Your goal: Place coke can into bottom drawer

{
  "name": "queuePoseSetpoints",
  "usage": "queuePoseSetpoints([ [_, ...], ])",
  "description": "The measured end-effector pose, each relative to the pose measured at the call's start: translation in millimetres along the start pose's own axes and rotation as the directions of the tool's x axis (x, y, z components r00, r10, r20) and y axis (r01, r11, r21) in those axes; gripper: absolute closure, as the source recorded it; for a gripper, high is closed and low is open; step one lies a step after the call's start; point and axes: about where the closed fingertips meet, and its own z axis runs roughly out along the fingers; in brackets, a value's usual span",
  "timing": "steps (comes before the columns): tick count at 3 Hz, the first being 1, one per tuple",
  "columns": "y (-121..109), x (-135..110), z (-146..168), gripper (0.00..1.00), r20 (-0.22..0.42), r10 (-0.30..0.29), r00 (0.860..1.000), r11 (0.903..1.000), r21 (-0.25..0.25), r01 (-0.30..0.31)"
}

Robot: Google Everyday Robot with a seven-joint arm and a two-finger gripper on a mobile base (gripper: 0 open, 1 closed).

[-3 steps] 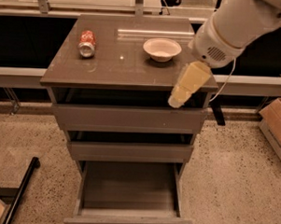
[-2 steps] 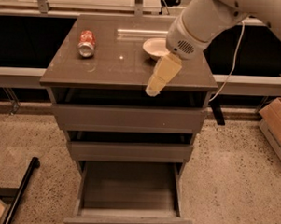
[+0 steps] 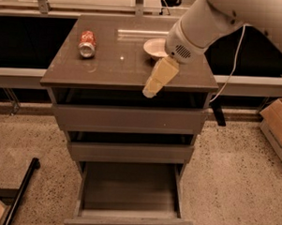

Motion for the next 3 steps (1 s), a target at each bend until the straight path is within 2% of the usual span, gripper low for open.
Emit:
queuePoseSetpoints([
  [1, -26.6, -20.2, 27.9, 0.0, 0.104, 0.051, 0.993, 0.9966, 0.059, -0.057],
  [2, -67.4, -48.6, 63.3, 0.0, 0.227, 0.105, 0.968, 0.9873, 0.093, -0.129],
  [3, -111.6, -81.6, 112.9, 0.0, 0.329, 0.146, 0.933, 0.9806, 0.076, -0.18],
])
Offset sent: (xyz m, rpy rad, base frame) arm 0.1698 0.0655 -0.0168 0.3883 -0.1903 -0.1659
